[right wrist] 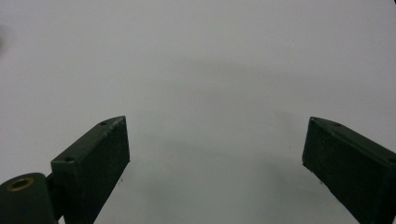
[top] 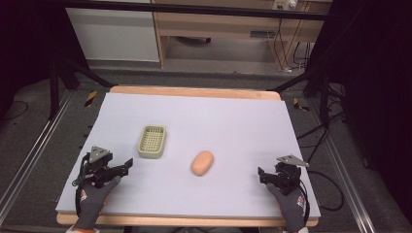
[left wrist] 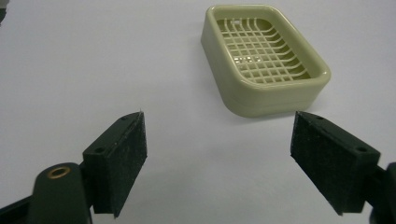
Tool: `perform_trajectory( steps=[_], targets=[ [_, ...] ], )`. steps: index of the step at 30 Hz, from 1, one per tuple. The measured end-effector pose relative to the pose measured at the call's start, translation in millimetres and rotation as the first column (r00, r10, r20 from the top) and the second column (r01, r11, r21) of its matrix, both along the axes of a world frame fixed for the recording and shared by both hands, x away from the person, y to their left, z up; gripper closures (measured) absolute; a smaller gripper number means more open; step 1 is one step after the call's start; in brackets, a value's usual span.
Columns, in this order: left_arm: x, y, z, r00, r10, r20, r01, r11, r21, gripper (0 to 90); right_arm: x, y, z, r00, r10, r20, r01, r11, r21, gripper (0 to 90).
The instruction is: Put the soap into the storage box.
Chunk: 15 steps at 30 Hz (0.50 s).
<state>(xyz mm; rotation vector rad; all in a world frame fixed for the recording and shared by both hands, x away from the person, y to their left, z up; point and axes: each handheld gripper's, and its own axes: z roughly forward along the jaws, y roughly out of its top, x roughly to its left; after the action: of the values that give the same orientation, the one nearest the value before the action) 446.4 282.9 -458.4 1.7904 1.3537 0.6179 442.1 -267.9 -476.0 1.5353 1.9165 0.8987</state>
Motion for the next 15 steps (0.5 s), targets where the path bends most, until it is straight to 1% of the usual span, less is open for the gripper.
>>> perform_trajectory(
  steps=[4, 5, 6, 7, 10, 13, 15],
  targets=[
    [-1.4, -3.7, 1.9, 0.9999, -0.015, 0.007, 0.015, 0.9999, -0.007, 18.8, -0.6, 0.8, 0.5, 1.0, 0.004, 0.006, -0.004, 1.0, -0.006, 7.6],
    [-2.0, -5.8, 2.3, 0.9997, -0.026, 0.006, 0.026, 0.9997, -0.006, 19.2, -0.3, 1.4, 0.1, 1.0, 0.003, -0.001, -0.003, 1.0, -0.005, 7.3],
    [-2.0, -5.8, 2.3, 0.9997, -0.026, 0.006, 0.026, 0.9997, -0.006, 19.5, -0.3, 1.4, 0.1, 1.0, 0.003, -0.001, -0.003, 1.0, -0.005, 7.3],
    [-2.1, -7.4, 1.9, 0.9996, -0.028, 0.008, 0.028, 0.9995, -0.014, 19.5, -0.1, 1.5, -0.1, 1.0, 0.006, -0.005, -0.006, 1.0, -0.009, 7.2],
    [-3.9, -11.8, 2.9, 0.9987, -0.05, 0.004, 0.05, 0.9987, -0.013, 20.3, -1.1, 2.8, 0.4, 1.0, 0.005, -0.003, -0.005, 1.0, -0.01, 7.1],
    [-4.8, -14.5, 4.7, 0.9982, -0.058, 0.013, 0.059, 0.9982, -0.014, 20.4, -0.9, 3.3, 0.7, 1.0, 0.004, -0.003, -0.004, 1.0, -0.016, 7.1],
    [-5.6, -17.2, 6.4, 0.9973, -0.073, 0.012, 0.073, 0.9972, -0.014, 20.4, -0.8, 3.2, 0.5, 1.0, 0.004, -0.004, -0.004, 1.0, -0.017, 7.1]
  ],
)
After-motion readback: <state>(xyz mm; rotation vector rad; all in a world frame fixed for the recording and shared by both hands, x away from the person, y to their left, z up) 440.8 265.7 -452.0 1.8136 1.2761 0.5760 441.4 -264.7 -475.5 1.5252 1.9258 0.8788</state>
